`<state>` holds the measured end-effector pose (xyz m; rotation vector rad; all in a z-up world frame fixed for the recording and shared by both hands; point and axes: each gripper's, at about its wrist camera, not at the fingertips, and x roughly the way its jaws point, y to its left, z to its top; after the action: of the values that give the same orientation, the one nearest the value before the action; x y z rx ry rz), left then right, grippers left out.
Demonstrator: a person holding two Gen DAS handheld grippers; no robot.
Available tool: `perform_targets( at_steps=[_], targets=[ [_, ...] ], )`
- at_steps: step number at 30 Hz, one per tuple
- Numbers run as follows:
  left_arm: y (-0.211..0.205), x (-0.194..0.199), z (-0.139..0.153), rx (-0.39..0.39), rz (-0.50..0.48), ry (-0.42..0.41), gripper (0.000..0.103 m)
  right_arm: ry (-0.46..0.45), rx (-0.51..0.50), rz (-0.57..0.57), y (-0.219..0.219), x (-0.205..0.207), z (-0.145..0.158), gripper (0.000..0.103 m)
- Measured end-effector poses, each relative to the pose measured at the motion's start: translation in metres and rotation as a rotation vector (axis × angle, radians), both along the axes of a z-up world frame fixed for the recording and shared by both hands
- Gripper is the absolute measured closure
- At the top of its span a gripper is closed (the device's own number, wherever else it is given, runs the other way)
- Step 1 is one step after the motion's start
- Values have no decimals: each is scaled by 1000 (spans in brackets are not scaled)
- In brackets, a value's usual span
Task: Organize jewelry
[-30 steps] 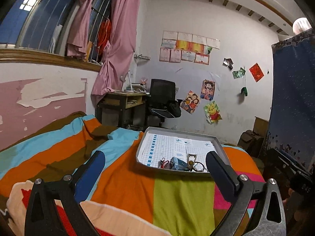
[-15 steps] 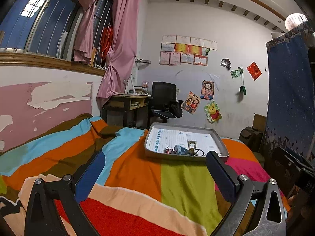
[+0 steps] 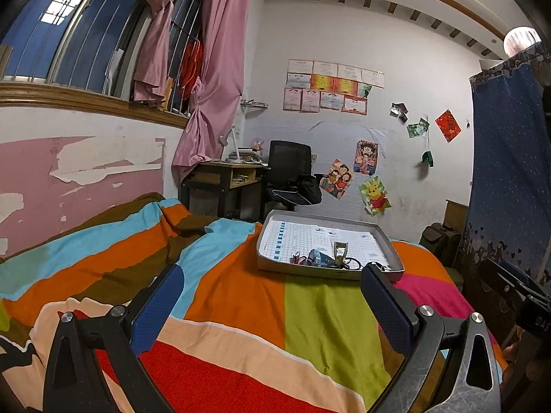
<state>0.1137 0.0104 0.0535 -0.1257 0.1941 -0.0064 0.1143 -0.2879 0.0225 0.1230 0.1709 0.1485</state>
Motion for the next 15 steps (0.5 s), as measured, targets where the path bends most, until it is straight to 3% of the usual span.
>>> perform_targets(
  at_steps=[15],
  targets=[
    [1, 0, -1, 1, 0, 2, 0, 3, 1, 1, 4, 0, -1, 1]
  ],
)
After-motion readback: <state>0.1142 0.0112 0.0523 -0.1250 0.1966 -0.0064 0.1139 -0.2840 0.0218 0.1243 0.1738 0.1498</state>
